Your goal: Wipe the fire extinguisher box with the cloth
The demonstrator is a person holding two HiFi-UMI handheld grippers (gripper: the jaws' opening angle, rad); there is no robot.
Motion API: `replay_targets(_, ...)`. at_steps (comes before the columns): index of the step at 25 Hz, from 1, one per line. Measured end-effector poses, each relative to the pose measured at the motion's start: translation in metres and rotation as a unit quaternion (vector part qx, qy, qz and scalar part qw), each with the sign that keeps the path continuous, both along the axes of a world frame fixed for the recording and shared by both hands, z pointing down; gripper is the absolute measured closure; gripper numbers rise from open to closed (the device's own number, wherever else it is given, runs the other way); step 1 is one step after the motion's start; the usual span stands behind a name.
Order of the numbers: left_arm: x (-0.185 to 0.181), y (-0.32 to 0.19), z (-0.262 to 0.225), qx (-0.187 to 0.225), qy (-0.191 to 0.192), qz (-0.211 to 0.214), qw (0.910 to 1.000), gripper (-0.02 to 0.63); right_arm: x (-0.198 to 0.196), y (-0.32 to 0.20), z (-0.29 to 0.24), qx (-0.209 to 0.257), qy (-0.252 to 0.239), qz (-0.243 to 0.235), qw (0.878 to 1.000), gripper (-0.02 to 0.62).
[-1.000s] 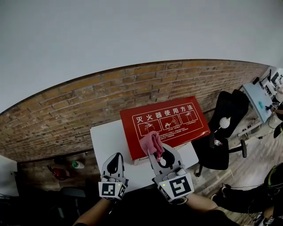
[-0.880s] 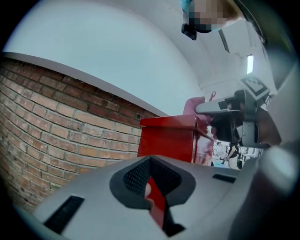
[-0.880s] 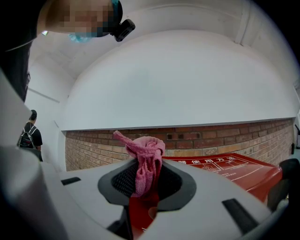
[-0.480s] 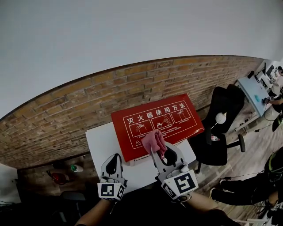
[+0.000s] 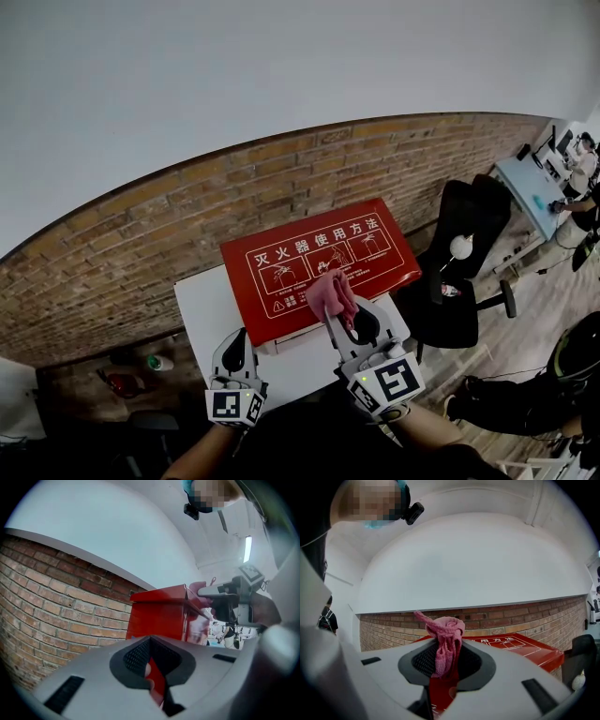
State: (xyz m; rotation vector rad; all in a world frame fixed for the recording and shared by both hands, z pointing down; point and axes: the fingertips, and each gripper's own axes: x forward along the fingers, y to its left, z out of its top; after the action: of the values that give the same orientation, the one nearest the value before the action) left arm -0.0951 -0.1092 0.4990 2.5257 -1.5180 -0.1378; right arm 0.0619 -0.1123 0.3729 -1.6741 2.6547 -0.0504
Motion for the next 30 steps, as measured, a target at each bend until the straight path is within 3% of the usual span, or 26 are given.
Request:
replay_targets(13,0.006,0.000,0.005,0.000,-0.010,-0.012,0.9999,0.587,0.028,-0.004,0.001,0.007,0.017,0.013,1.000,0.495)
replay_targets(30,0.009,-0.005,0.007,-0.006,-0.014,-0.034,0.9993,0.588,0.098,-0.014,-0.001,0.013,0.035,0.065,0.997,0.497)
